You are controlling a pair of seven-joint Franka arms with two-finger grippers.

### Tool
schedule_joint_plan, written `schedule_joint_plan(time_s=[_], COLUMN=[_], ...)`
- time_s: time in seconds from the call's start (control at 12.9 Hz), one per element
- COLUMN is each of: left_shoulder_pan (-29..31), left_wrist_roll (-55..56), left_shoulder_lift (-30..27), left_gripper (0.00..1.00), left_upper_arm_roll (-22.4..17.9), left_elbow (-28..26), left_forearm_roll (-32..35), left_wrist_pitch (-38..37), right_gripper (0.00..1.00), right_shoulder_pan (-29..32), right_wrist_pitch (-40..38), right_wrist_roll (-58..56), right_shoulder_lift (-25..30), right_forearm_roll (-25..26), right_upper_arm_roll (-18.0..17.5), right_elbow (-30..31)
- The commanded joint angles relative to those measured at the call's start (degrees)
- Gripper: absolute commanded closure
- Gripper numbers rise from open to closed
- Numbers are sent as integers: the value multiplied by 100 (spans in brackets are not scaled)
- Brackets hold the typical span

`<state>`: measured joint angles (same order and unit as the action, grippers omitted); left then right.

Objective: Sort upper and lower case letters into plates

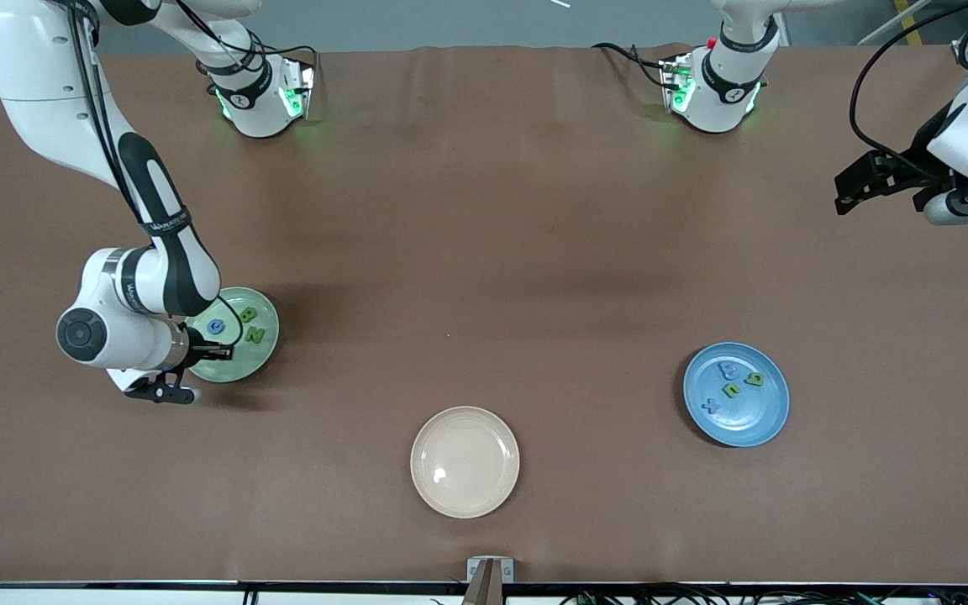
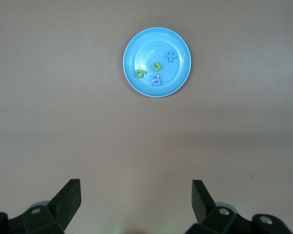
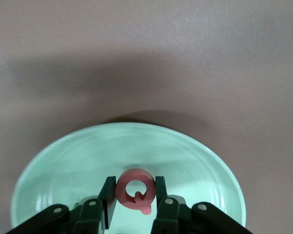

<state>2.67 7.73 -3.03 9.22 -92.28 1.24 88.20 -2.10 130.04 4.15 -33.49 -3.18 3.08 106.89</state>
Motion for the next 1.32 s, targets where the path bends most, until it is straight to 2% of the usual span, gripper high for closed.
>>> schedule_joint_plan(time_s=[0.0,0.08,0.16,0.23,0.31,0.47,0.78,1.01,1.24], left_shoulder_pan=[84,84,111,119,120,128,243,216,242], left_wrist_roll=[123,123,45,27,9,-35,-35,-26,-26], left_shoulder_lift=[-355,-417,-435,-470,-549,-567,-523,-505,-505], left_gripper=[0,0,0,0,0,0,0,0,0], left_upper_arm_roll=[79,71,62,62,62,1,9,62,53], left_elbow=[-404,-440,-432,-432,-423,-423,-449,-449,-379], left_forearm_roll=[-19,-2,-1,-1,-1,-1,-1,-1,-10], left_wrist_pitch=[214,302,312,277,242,145,153,215,224], right_gripper=[99,98,92,53,2,0,0,0,0], right_shoulder_pan=[79,79,87,79,79,70,34,70,359], right_wrist_pitch=[161,170,170,144,100,-258,-2234,-2947,-3747], right_wrist_roll=[-29,-20,-20,-20,-2,-2,51,-98,-714], right_shoulder_lift=[238,229,229,229,229,299,571,949,1012], right_forearm_roll=[72,72,64,64,64,64,55,238,318], right_upper_arm_roll=[-124,-124,-124,-124,-124,-132,-150,-124,-115], right_elbow=[359,350,350,342,307,71,-1229,-1705,-2486])
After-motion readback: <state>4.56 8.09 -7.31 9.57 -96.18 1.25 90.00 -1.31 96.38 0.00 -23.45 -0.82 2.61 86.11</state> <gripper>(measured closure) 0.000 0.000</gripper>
